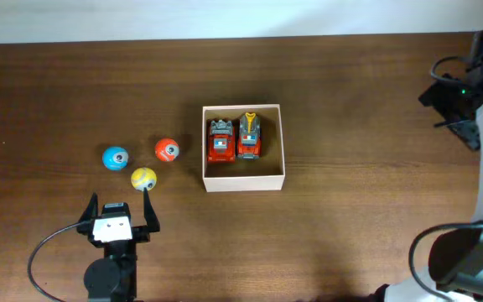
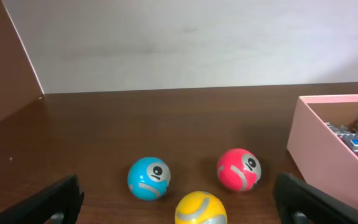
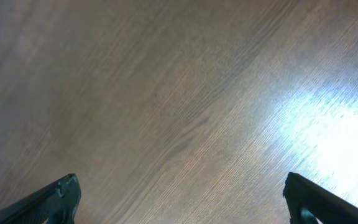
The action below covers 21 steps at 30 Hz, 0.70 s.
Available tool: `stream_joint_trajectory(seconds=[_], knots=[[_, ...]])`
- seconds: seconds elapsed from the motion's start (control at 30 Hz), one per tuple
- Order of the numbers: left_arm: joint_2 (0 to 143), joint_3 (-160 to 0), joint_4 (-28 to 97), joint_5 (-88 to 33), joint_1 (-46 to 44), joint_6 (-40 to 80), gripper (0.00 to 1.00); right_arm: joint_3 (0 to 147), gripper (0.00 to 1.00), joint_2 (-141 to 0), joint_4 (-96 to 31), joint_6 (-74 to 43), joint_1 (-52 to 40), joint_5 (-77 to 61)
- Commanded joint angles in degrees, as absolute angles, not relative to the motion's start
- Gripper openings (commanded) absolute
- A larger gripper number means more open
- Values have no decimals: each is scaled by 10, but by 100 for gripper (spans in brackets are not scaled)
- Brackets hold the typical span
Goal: Pack container
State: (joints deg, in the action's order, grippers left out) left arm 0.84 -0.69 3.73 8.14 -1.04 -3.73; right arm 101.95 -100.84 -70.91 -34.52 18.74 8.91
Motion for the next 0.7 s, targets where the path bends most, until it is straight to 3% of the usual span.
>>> stream_joint_trajectory(seconds=[0.0,0.33,0.5,0.67], knots=[[3,-5,29,84,-7,-48,99,1015,99,-1010,-709,-353,218,58],[3,-5,-104,13,-7,-48,99,1015,99,-1010,-710,-352,236,47],[17,-25,-97,-7,-7,-43,99,1015,99,-1010,-710,-352,237,47],[113,-148,-12,4,-1,-58,99,1015,99,-1010,-710,-352,236,47]])
